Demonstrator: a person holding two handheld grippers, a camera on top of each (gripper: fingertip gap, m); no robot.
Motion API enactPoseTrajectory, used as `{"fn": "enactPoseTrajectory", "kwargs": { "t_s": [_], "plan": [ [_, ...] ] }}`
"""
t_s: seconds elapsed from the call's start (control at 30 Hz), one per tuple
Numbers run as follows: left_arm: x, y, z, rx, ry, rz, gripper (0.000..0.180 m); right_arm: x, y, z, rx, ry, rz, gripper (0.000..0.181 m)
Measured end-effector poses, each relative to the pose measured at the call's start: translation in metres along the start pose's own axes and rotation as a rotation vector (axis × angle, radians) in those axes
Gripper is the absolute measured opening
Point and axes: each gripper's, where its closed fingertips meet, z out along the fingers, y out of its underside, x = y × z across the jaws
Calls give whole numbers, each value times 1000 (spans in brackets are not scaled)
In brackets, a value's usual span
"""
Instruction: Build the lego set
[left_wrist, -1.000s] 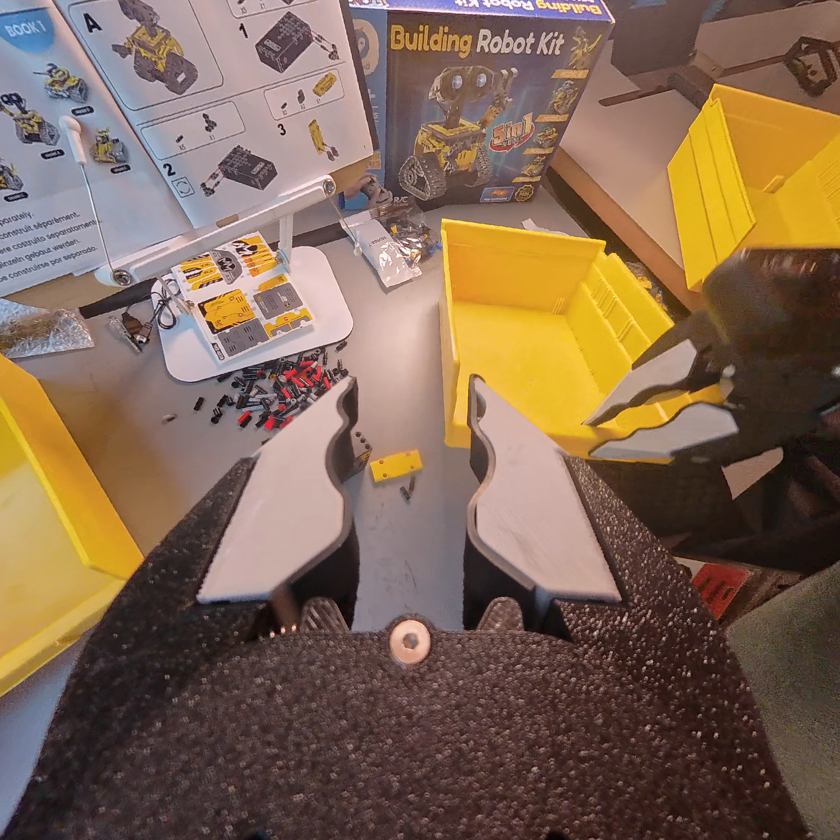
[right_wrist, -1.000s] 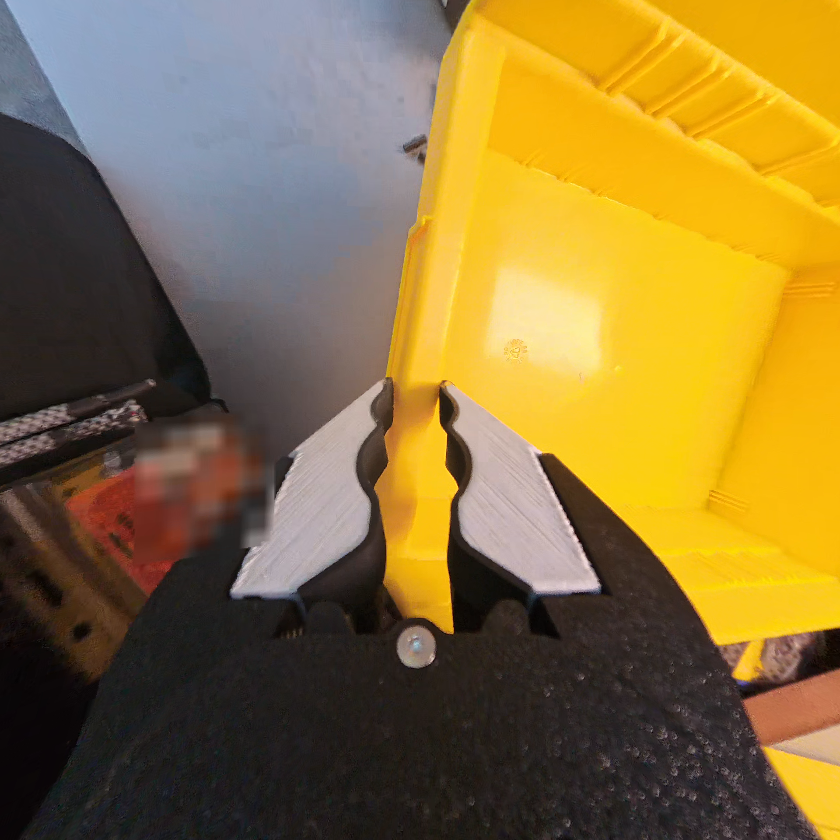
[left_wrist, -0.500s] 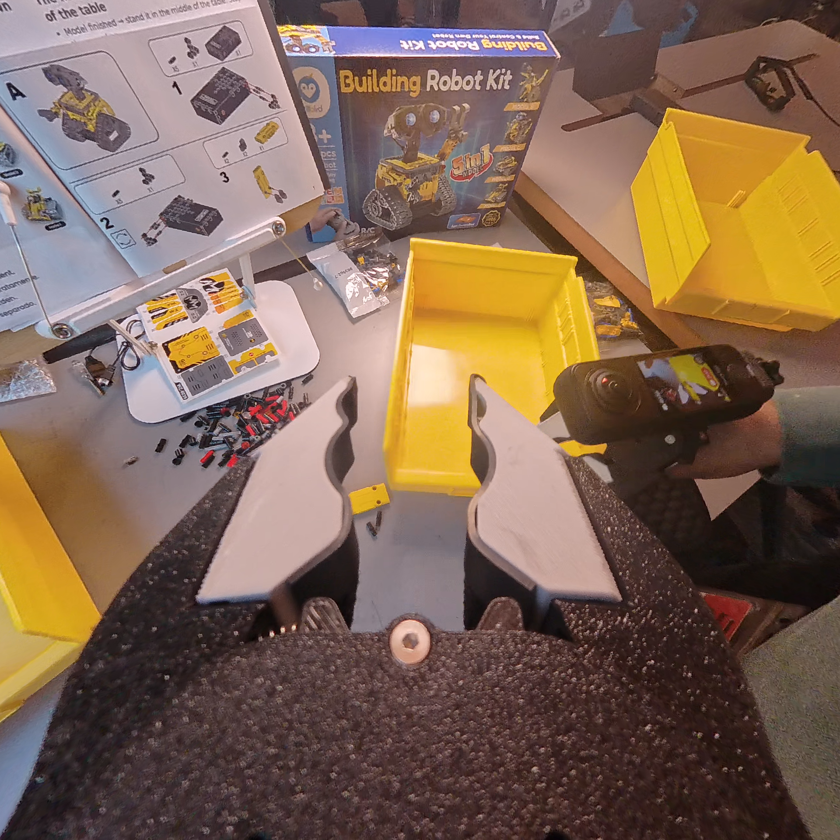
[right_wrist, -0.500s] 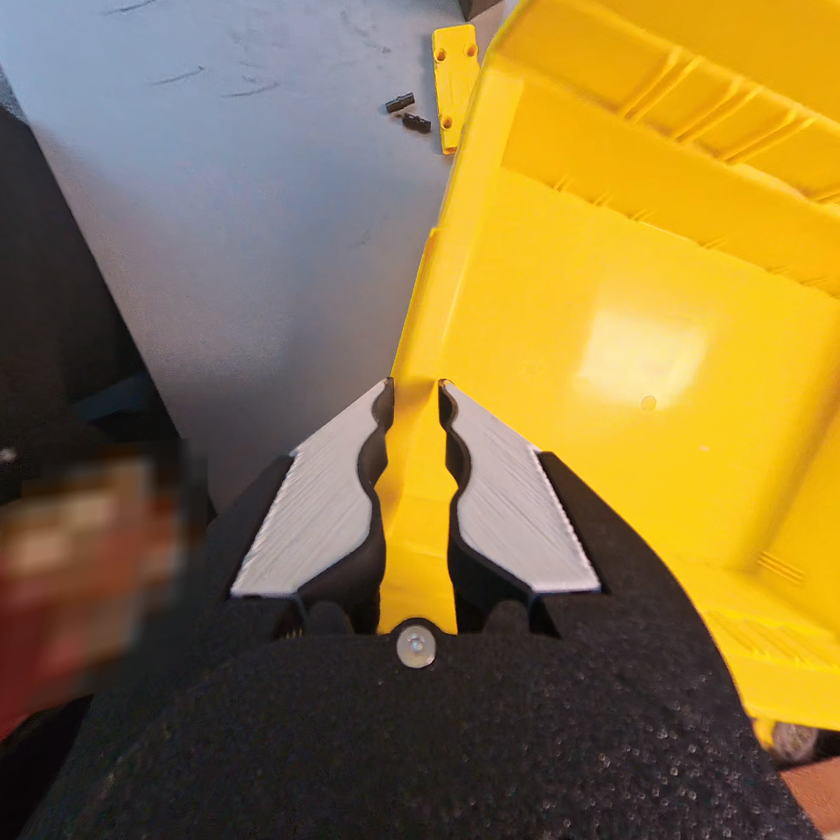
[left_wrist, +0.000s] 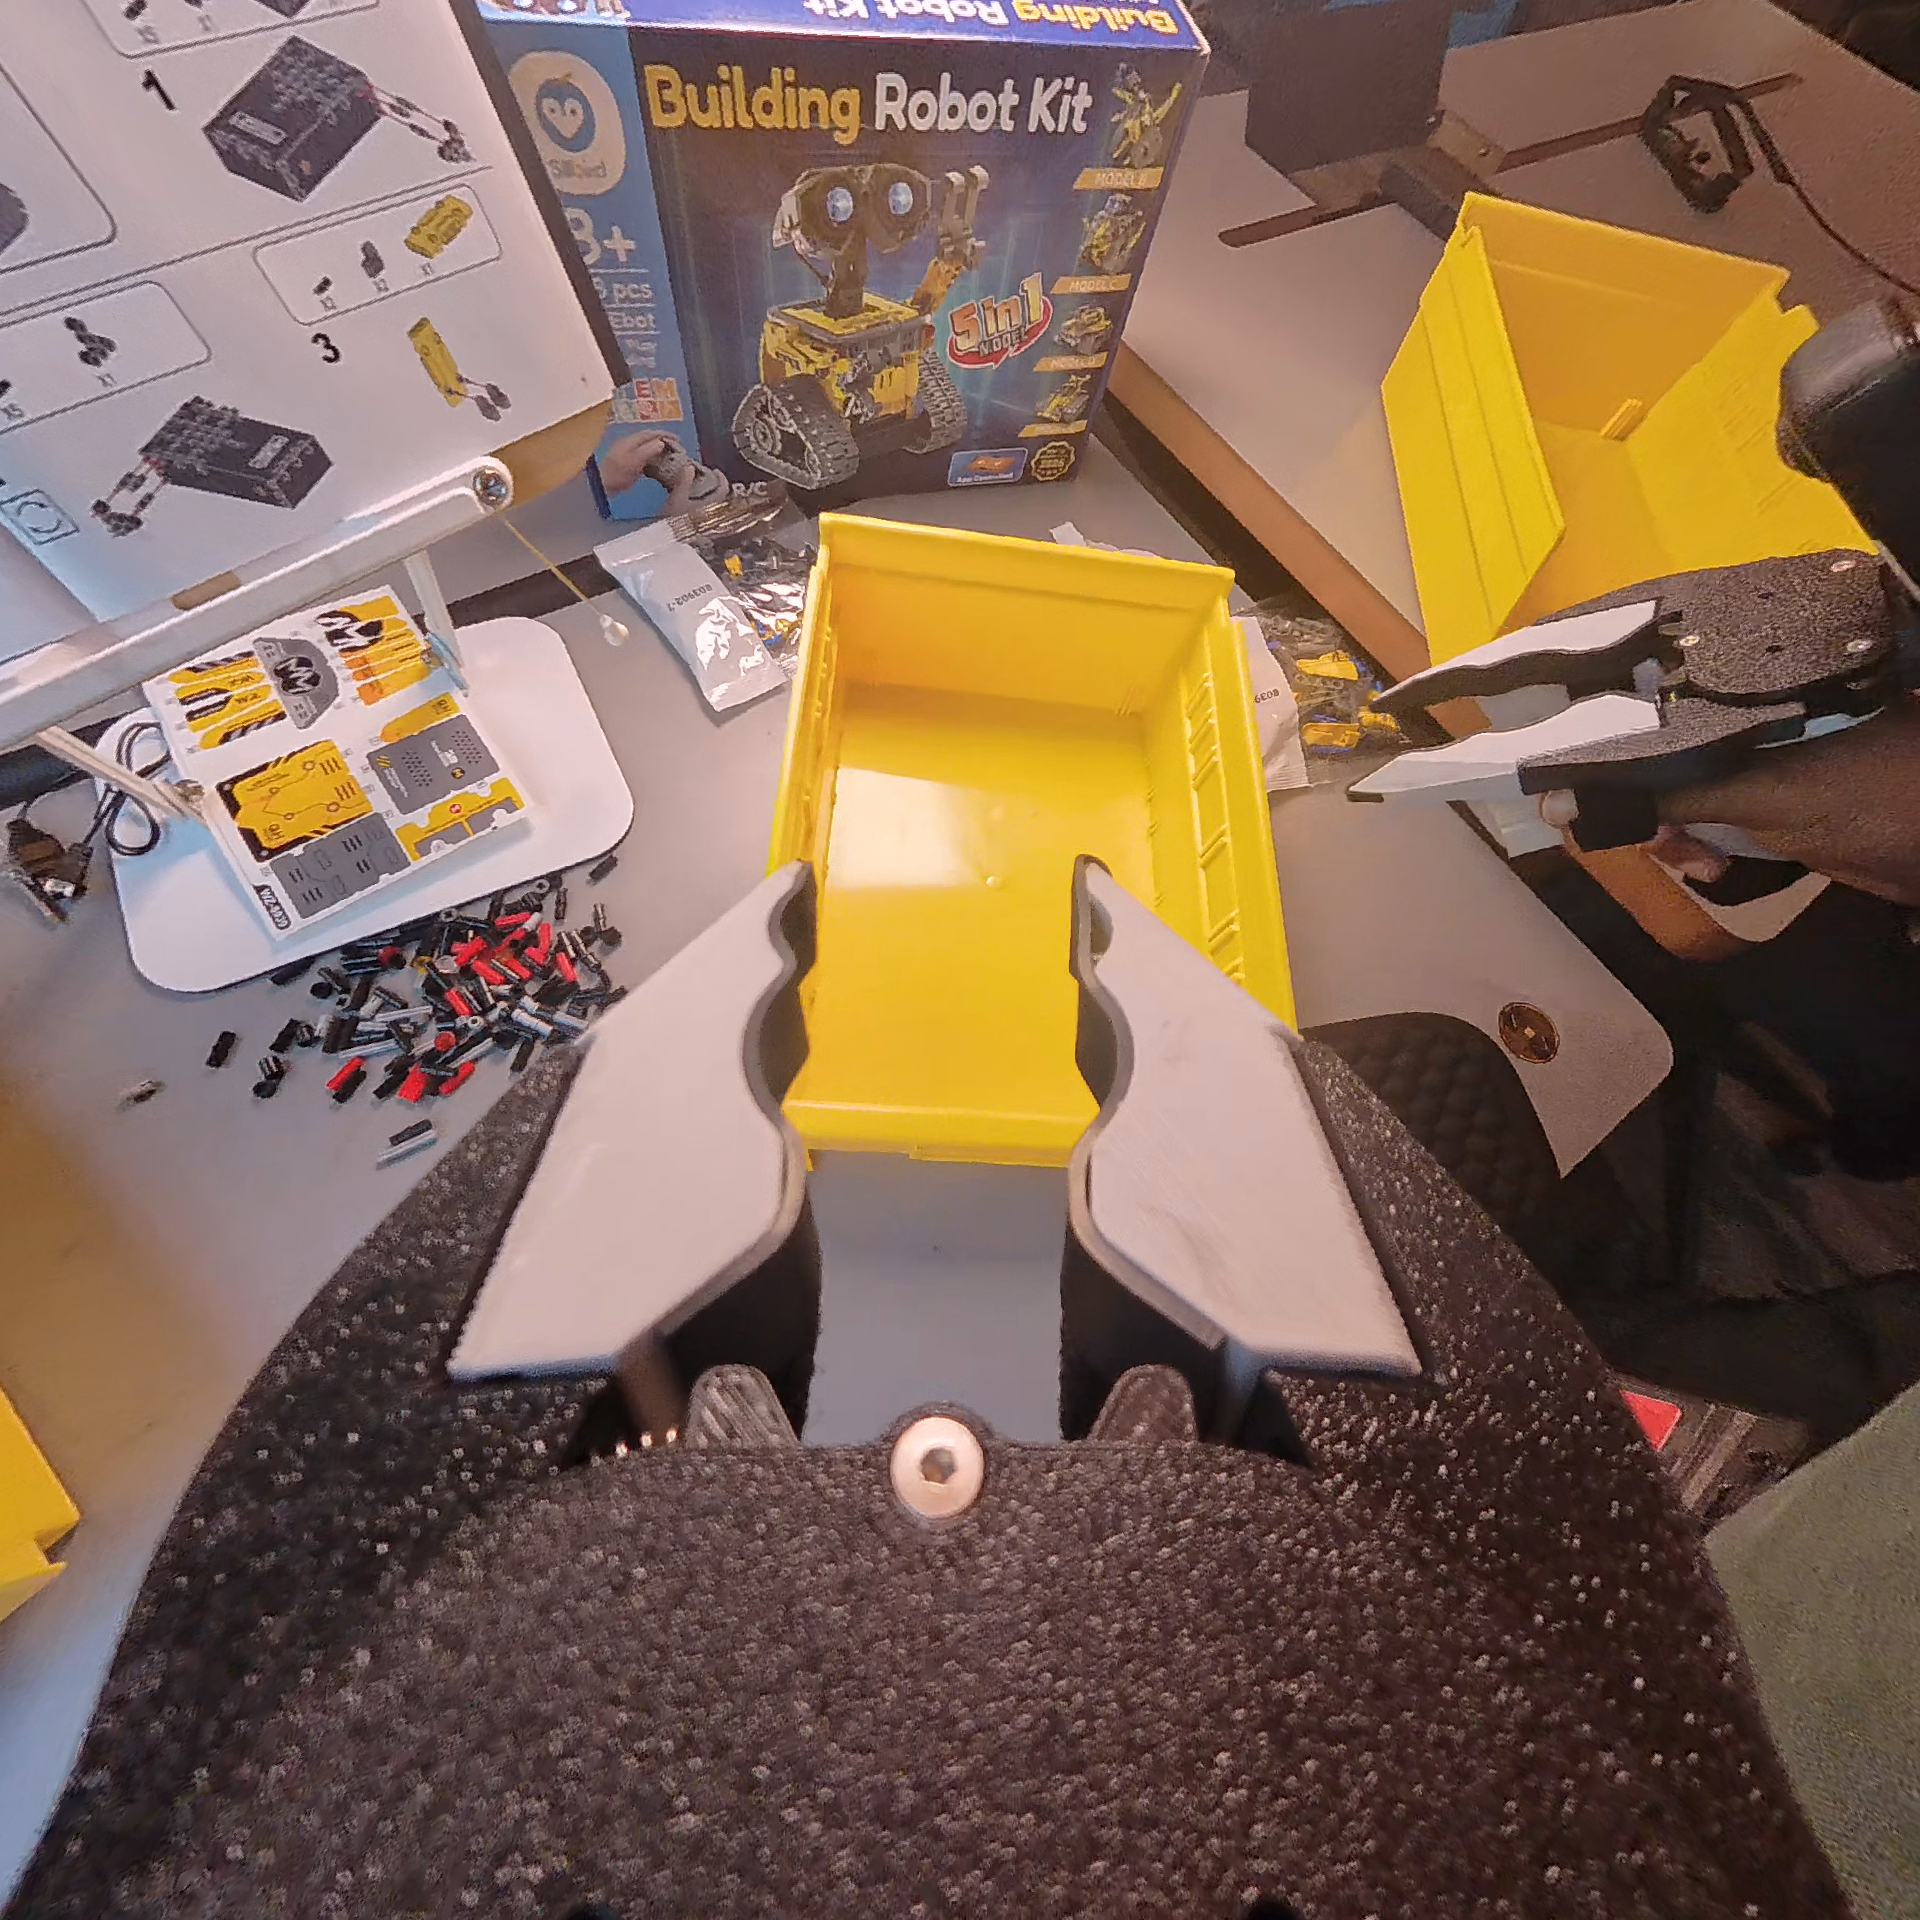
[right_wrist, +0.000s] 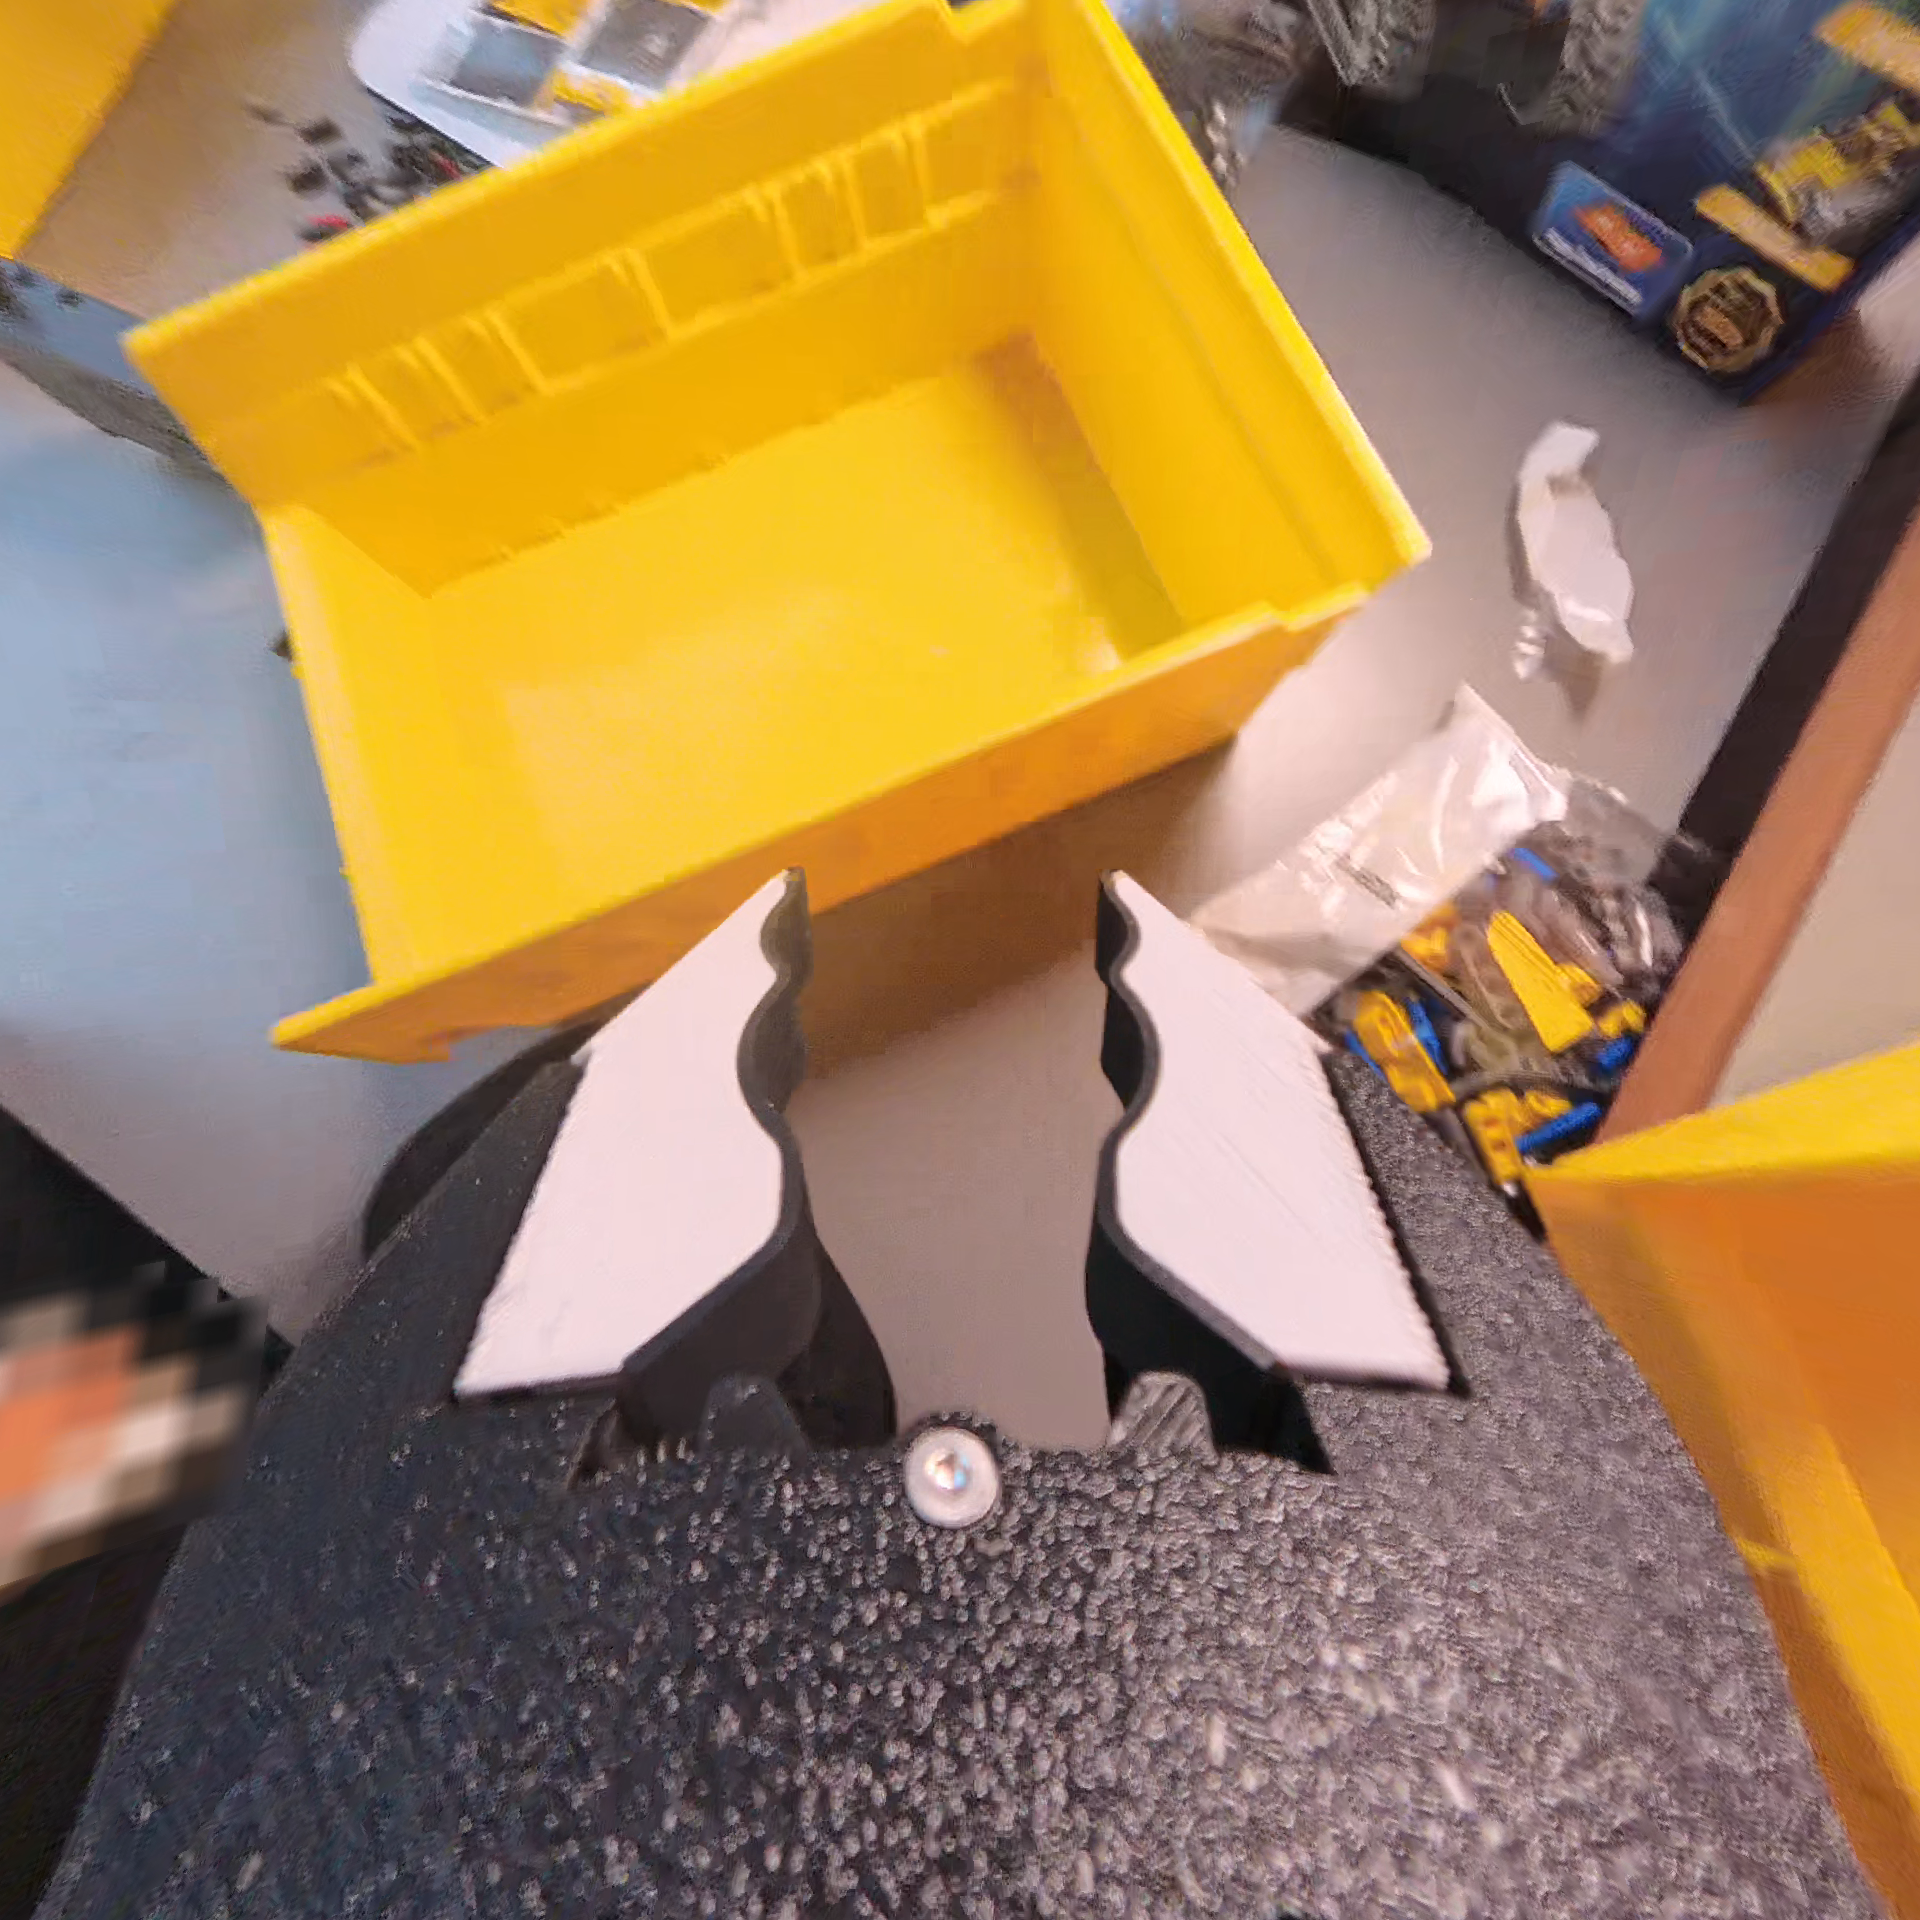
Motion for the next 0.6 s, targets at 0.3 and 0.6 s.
{"fn": "enactPoseTrajectory", "kwargs": {
  "t_s": [0.3, 0.6],
  "plan": [
    [28, -11, 29, -1, 65, 20, 49, 51, 53, 12, -154, 119, 33, 55],
    [9, -7, 18, -45, 48, 52, 49, 95, 59, 60, -201, 369, -77, 84]
  ]
}}
